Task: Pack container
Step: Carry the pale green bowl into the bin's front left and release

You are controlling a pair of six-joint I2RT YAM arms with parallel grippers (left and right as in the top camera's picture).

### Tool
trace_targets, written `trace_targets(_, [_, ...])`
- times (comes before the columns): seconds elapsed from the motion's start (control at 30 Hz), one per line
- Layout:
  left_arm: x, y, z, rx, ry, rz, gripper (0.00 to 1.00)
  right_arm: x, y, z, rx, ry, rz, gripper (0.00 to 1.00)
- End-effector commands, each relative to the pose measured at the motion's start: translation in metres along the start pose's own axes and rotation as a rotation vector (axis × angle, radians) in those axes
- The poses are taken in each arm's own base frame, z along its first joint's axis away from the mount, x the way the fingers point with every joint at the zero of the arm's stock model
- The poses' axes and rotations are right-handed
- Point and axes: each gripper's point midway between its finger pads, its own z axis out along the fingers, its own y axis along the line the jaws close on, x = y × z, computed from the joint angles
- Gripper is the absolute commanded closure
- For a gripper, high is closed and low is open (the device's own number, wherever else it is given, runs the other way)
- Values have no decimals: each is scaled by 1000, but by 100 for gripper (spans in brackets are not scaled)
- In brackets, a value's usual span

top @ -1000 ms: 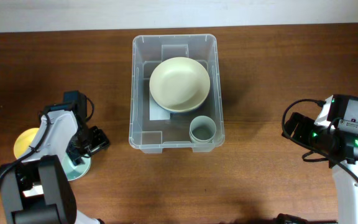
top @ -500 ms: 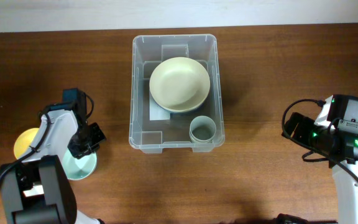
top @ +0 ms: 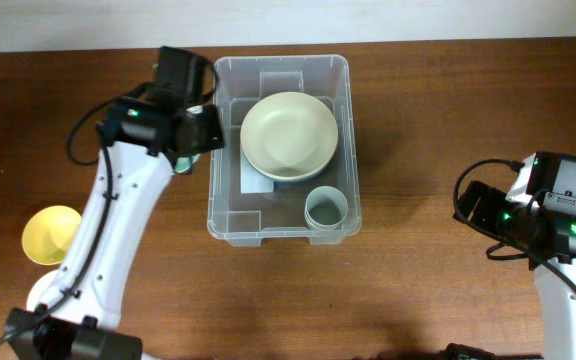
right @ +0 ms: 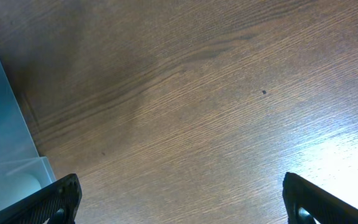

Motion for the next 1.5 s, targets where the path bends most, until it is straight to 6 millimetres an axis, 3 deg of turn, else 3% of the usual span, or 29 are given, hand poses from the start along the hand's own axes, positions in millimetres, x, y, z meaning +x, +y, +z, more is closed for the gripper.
trace_targets(0.0, [16, -50, -13, 54, -13, 132, 99, 0, -5, 0, 20, -3, 1, 1])
trace_targets(0.07, [33, -75, -12, 80, 14, 202, 99, 0, -5, 0, 20, -3, 1, 1])
trace_targets(0.17, [56, -92, -8, 87, 72, 267, 99, 0, -5, 0, 20, -2, 2, 1])
trace_targets(0.33, [82, -98, 3, 108, 190, 294, 99, 0, -5, 0, 20, 0, 2, 1])
trace_targets(0.47, [113, -105, 33, 129, 343, 327, 99, 1, -5, 0, 20, 0, 2, 1])
trace_targets(0.67, [132, -102, 66, 78, 438, 341, 99, 1, -5, 0, 20, 0, 2, 1])
trace_targets(0.83, [137, -95, 73, 38, 466, 350, 98, 1, -5, 0, 20, 0, 2, 1])
trace_targets(0.87, [136, -92, 73, 19, 458, 355, 92, 1, -5, 0, 20, 0, 2, 1])
trace_targets(0.97, [133, -89, 74, -1, 445, 359, 39, 1, -5, 0, 20, 0, 2, 1])
trace_targets(1.1, [116, -87, 67, 0, 402, 341, 33, 1, -5, 0, 20, 0, 2, 1])
trace_targets(1.17, [101, -80, 60, -18, 364, 324, 32, 1, -5, 0, 20, 1, 2, 1])
trace_targets(1.3, [35, -26, 13, -98, 182, 194, 30, 1, -5, 0, 20, 1, 2, 1])
trace_targets(1.4, [-3, 40, -21, -162, 57, 24, 21, 1, -5, 0, 20, 1, 2, 1])
trace_targets(1.47, [-14, 94, -36, -217, 24, -106, 16, 1, -5, 0, 20, 0, 2, 1])
